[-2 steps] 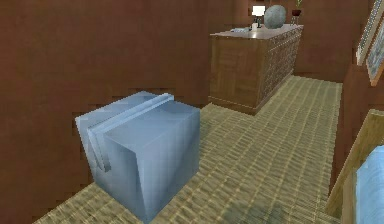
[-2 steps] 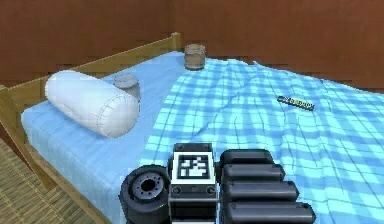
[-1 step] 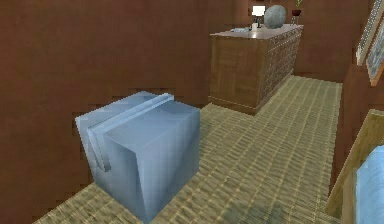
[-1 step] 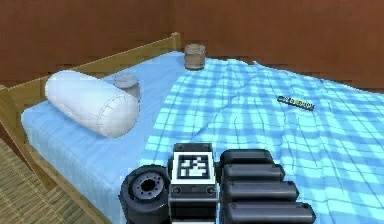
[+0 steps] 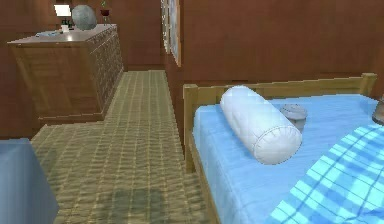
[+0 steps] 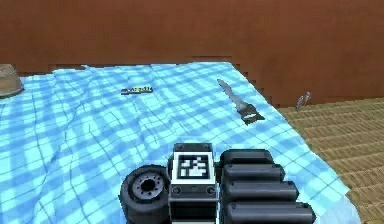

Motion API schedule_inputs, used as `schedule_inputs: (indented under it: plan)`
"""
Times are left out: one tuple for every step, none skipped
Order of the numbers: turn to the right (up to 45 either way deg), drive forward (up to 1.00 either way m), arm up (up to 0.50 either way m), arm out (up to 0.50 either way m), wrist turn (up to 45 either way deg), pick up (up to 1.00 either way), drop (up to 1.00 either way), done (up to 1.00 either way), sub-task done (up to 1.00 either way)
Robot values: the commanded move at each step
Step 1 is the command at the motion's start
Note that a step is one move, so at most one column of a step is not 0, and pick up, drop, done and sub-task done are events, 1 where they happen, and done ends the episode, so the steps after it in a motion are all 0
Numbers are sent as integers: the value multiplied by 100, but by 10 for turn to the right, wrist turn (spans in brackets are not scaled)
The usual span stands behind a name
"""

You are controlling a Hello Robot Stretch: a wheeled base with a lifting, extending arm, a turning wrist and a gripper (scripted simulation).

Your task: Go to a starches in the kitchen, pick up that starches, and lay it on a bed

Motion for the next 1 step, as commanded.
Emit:
schedule_inputs:
  plan:
    - [60, 0, 0, 0, 0, 0, 0, 0, 0]
